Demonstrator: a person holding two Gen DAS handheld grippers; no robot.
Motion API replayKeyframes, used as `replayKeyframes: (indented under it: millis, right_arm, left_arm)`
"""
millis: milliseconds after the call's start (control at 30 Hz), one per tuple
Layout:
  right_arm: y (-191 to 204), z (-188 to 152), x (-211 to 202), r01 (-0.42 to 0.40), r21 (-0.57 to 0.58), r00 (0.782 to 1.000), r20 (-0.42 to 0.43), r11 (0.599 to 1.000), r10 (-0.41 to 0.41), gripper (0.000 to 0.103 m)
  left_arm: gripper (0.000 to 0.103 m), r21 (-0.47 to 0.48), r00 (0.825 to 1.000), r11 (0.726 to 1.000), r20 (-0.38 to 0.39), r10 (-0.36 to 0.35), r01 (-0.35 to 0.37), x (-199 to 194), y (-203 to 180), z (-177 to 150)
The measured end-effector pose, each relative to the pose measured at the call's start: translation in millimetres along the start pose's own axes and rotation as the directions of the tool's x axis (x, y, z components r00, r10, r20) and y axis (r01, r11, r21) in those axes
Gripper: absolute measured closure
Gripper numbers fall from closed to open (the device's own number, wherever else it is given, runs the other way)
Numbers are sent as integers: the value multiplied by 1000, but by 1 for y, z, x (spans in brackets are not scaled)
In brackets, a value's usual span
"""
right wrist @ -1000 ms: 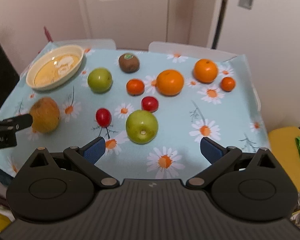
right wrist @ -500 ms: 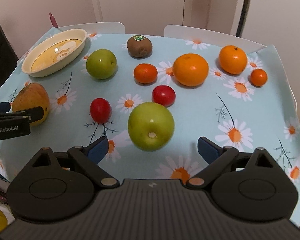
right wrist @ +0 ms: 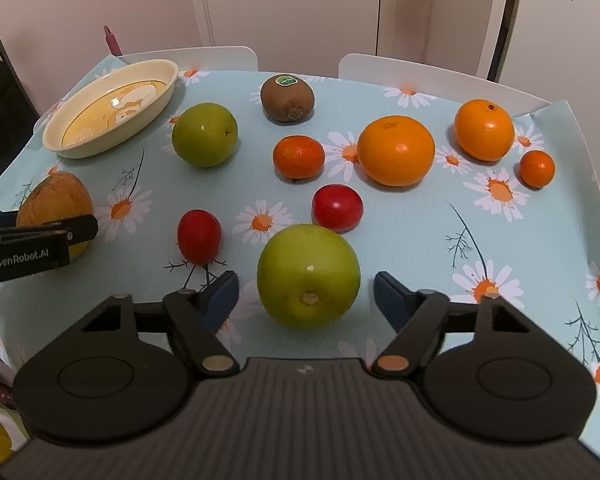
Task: Organize fruits
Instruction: 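Grasp the large yellow apple with the left tool while the right tool grasps a green apple, then carry both apples to the cream bowl and release them inside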
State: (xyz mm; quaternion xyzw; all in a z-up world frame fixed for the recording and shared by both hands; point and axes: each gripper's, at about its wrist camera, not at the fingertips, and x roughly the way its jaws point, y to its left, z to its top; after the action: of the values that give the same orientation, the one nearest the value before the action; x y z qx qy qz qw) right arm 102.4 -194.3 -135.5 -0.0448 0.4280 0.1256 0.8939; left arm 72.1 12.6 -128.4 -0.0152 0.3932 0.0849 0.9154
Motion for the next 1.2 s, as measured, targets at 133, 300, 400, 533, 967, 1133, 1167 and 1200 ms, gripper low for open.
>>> replayKeyframes:
  millis: [133, 300, 400, 533, 967, 1133, 1167, 1200]
  right_arm:
    - [0, 2, 3, -1, -3, 1000, 1, 1000, 1, 20]
    - [0, 3, 4, -2, -9, 1000, 0, 1000, 2, 26]
    - [1, 4, 3, 5, -15, 1000, 8, 1000, -4, 35]
    - [-1, 5, 2, -11, -4, 1000, 6, 1000, 11, 35]
    - [14, 32, -31, -69, -66, 996, 56, 995, 73, 35]
    - [28, 54, -43, -97, -111, 990, 89, 989, 107, 35]
    - [32, 59, -45, -102, -116, 989, 94, 988, 114, 35]
    - [35, 64, -47, -108, -120, 988, 99, 987, 120, 35]
  left_arm:
    - [26, 13, 1000, 1000, 6, 3, -3, -1, -1, -1]
    - [26, 21, 1000, 1000, 5, -1, 1, -2, -1, -1]
    - [26, 18, 1000, 1000, 2, -3, 3, -3, -1, -2]
    - [26, 13, 1000, 1000, 1, -4, 4, -6, -1, -4]
    - [26, 8, 998, 1000, 66, 18, -18, -51, 4, 9]
    - [26, -4, 992, 999, 116, 42, -42, -71, 18, 29]
    - [26, -4, 991, 999, 124, 46, -46, -74, 21, 34]
    - [26, -5, 990, 999, 131, 49, -49, -76, 25, 38]
